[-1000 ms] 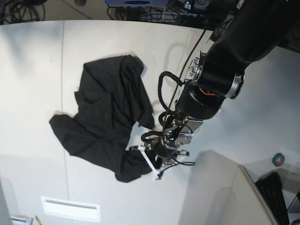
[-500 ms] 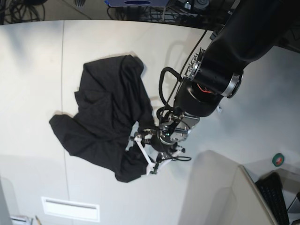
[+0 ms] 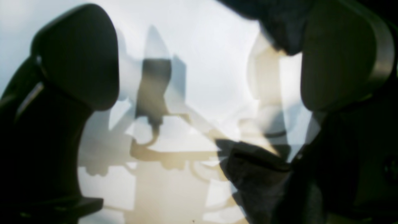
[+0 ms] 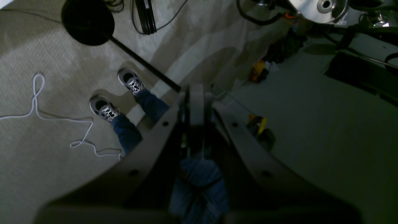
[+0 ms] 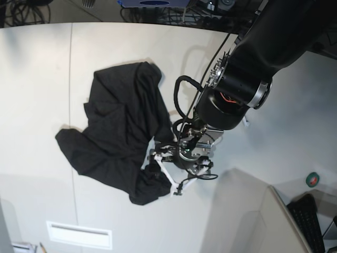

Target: Layout the t-shirt on the table in an organized manner, then fold the t-shirt properly

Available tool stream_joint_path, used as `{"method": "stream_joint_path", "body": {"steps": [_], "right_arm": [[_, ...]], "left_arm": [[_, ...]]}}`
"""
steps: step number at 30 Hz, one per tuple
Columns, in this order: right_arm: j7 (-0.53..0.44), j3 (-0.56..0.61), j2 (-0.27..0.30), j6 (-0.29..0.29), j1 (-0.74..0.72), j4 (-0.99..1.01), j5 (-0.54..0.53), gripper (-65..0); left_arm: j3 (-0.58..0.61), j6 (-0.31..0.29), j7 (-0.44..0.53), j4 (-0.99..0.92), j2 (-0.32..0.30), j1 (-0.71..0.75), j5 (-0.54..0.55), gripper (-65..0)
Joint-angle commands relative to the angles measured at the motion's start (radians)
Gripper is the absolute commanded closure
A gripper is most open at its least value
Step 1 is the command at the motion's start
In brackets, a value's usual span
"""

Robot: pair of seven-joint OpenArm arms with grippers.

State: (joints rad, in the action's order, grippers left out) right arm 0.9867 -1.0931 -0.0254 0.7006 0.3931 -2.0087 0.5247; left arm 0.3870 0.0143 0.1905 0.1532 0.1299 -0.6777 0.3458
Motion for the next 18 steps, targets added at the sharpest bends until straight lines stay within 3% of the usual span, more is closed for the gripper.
{"method": "stream_joint_path", "body": {"steps": [1,18], "right_arm": [[0.005,-0.008,0.012,-0.002,0.007,-0.019,0.015,0.0],[-0.001,-0.012,-0.015,-0.002,0.011,-0.019,0.015,0.0]], "left_arm": [[-0.001,-0.006,0.028,0.013,0.007,-0.037,-0.003,-62.5],[-0.001,-0.007,0.025,0.023,0.027,-0.037,-0.007,-62.4]]}}
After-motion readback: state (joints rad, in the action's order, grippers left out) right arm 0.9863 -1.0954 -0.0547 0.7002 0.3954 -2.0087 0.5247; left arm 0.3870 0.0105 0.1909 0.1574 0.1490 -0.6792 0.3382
